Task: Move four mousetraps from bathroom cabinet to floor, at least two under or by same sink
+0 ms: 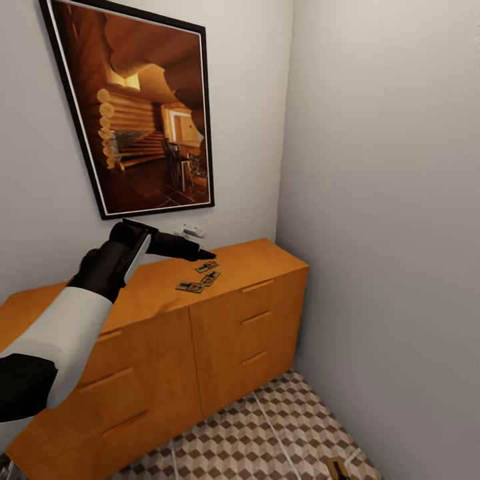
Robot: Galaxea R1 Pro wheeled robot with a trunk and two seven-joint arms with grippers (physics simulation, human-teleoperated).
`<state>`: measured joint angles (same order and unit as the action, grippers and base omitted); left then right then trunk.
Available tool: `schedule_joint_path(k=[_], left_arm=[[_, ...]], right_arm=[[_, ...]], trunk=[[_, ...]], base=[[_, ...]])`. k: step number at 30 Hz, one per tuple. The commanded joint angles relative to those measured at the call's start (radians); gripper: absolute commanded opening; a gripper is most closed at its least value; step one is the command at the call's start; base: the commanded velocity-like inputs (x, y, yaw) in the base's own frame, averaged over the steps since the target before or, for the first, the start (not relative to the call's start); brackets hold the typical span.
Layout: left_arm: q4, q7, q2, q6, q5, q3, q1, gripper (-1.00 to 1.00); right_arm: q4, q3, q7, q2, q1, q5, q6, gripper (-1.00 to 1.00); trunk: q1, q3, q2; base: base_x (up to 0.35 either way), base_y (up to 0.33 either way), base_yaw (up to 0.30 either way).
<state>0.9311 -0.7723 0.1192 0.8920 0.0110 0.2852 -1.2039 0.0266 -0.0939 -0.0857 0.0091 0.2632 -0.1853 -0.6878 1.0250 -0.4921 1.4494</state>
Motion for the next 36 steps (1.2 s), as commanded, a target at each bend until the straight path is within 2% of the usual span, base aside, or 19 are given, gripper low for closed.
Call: schedule_joint_path(k=[1, 5, 15, 19, 28, 36], left_arm=[[0.001, -0.024, 0.006, 0.004, 0.001, 0.002, -0.001, 1.00], [0.001, -0.058, 0.012, -0.003, 0.001, 0.004, 0.000, 1.00], [-0.004, -0.093, 0.016, -0.049, 0.001, 0.005, 0.000, 1.00], [-0.006, -0.116, 0.034, -0.053, 0.004, 0.005, -0.001, 1.00], [-0.015, -0.121, 0.049, -0.058, 0.007, 0.006, 0.000, 1.00], [-0.016, -0.117, 0.077, -0.062, 0.009, 0.006, -0.001, 1.00]], right_arm=[[-0.001, -0.009, -0.004, 0.000, 0.001, -0.009, -0.003, -1.00], [-0.001, -0.009, -0.005, 0.000, 0.001, -0.008, -0.003, -1.00], [-0.001, -0.009, -0.004, 0.000, 0.001, -0.008, -0.003, -1.00], [-0.001, -0.009, -0.004, 0.000, 0.001, -0.008, -0.003, -1.00], [-0.001, -0.009, -0.004, 0.000, 0.001, -0.009, -0.003, -1.00], [-0.001, -0.009, -0.004, 0.001, 0.001, -0.009, -0.003, -1.00]], trunk=[[0.000, -0.001, 0.001], [0.000, -0.001, 0.001], [0.000, -0.001, 0.001], [0.000, -0.001, 0.001], [0.000, -0.001, 0.001], [0.000, -0.001, 0.001]], base=[[0.000, 0.000, -0.068], [0.000, 0.000, -0.067], [0.000, 0.000, -0.066], [0.000, 0.000, -0.040], [0.000, 0.000, -0.007], [0.000, 0.000, 0.000]])
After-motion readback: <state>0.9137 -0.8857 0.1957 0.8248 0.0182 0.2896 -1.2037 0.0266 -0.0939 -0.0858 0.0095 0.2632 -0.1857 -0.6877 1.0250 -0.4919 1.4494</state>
